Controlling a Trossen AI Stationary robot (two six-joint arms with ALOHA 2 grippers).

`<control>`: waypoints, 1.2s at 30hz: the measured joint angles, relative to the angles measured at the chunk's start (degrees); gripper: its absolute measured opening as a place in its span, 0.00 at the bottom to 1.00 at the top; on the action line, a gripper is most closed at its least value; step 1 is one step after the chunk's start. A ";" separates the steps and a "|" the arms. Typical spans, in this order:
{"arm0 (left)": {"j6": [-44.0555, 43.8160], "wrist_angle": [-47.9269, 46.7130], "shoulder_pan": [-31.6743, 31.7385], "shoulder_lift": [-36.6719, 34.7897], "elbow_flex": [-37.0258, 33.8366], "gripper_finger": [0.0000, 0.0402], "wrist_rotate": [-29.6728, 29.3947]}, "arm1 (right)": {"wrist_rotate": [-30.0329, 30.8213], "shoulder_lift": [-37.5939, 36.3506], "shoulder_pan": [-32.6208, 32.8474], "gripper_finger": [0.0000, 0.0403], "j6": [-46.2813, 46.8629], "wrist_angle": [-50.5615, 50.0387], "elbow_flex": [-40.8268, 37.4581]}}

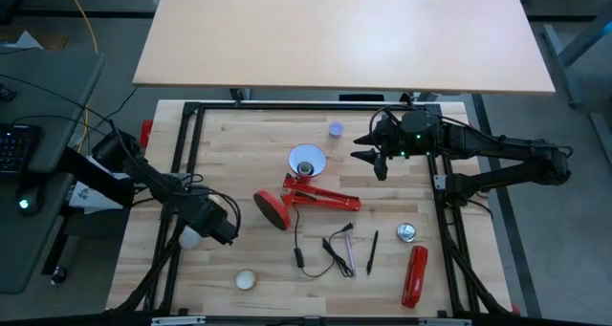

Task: Screw lightbulb
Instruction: Insert the white lightbulb into the desk lamp

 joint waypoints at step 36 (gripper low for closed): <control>49.77 0.74 5.02 -0.35 14.33 0.18 -4.26 | 0.00 0.02 0.00 0.47 -0.01 1.35 -0.01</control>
